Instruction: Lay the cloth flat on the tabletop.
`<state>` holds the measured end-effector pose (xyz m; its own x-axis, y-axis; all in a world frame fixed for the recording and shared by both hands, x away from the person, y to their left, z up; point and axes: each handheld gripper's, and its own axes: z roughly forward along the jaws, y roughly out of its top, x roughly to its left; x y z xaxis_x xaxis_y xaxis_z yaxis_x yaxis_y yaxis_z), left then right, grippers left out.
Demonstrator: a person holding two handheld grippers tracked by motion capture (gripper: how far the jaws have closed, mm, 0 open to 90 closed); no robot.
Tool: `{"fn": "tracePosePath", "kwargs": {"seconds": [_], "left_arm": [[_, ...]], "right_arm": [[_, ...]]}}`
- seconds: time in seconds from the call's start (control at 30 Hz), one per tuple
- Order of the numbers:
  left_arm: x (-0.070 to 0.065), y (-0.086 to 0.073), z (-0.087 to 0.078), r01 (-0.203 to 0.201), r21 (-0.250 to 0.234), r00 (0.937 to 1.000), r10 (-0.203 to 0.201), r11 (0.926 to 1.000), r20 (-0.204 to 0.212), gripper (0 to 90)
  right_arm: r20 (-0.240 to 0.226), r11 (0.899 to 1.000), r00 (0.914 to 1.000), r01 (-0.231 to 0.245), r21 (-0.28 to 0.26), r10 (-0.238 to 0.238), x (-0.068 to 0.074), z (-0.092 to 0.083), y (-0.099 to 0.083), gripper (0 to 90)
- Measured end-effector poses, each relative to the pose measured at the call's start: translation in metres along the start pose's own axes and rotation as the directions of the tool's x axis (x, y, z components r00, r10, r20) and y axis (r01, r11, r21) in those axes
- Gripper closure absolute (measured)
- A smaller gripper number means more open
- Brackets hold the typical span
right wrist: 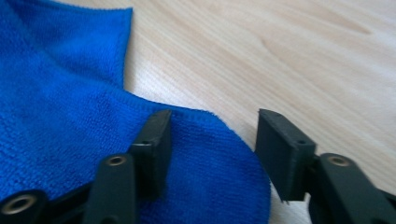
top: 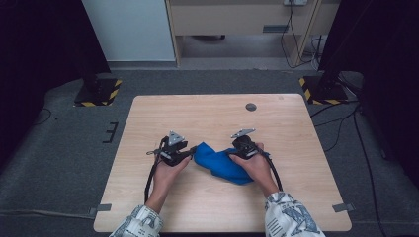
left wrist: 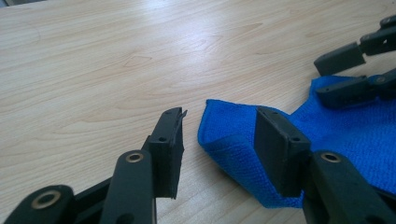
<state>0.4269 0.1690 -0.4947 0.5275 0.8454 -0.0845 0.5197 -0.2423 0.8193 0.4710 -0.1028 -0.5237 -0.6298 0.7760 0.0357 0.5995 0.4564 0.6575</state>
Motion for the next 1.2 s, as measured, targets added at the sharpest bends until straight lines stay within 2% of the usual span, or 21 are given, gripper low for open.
{"fn": "tracePosePath", "kwargs": {"seconds": [0.07,0.13,0.17,0.23,0.4,0.53,0.67,0.77,0.83,0.93,1.2], "left_arm": [[0.0,0.0,0.0,0.002,0.0,1.0,-0.002,1.0,-0.001,52.3],[0.0,0.0,0.0,0.001,-0.002,1.0,-0.001,1.0,0.0,52.5],[0.0,0.0,0.0,0.001,-0.002,1.0,-0.001,1.0,0.0,52.6],[0.0,0.0,0.001,0.002,-0.002,1.0,-0.002,1.0,0.0,52.8],[0.002,0.0,-0.002,0.008,-0.009,0.9999,-0.008,0.9999,-0.008,53.0],[0.002,0.002,-0.005,0.011,-0.023,0.9999,-0.011,0.9997,-0.005,53.2],[-0.001,0.005,-0.007,0.006,-0.032,0.9999,-0.006,0.9995,-0.008,53.5],[-0.003,0.007,-0.006,0.001,-0.029,1.0,-0.001,0.9996,-0.003,53.7],[-0.004,0.009,-0.003,-0.01,-0.018,0.9999,0.01,0.9998,0.003,53.6],[-0.003,0.013,0.0,-0.015,-0.015,0.9999,0.015,0.9998,0.001,53.7],[-0.005,0.027,0.018,-0.011,0.016,0.9997,0.011,0.9998,0.02,53.7]], "right_arm": [[0.0,1.0,0.9999,0.014,-0.008,-0.014,0.001,0.0,0.0,58.3],[-0.01,1.0,0.9997,0.021,-0.004,-0.021,0.002,-0.001,0.0,70.4],[-0.022,1.0,0.9994,0.026,-0.004,-0.026,0.002,-0.001,0.0,77.2],[-0.045,0.999,0.9984,0.034,-0.007,-0.034,0.004,-0.001,-0.001,85.1],[-0.052,0.997,0.998,0.034,-0.063,-0.037,0.006,-0.013,0.0,86.7],[-0.071,0.992,0.9974,0.006,-0.124,-0.015,0.005,-0.036,0.004,86.7],[-0.084,0.981,0.9964,-0.004,-0.193,-0.012,0.003,-0.066,0.006,86.8],[-0.076,0.975,0.9969,-0.002,-0.224,-0.016,0.0,-0.083,0.005,86.8],[-0.056,0.972,0.9983,0.004,-0.234,-0.017,-0.007,-0.092,0.001,86.9],[-0.035,0.972,0.9993,-0.019,-0.236,0.011,-0.021,-0.099,-0.009,86.9],[0.02,0.978,0.9953,-0.089,-0.191,0.094,-0.061,-0.099,-0.038,87.0]]}}
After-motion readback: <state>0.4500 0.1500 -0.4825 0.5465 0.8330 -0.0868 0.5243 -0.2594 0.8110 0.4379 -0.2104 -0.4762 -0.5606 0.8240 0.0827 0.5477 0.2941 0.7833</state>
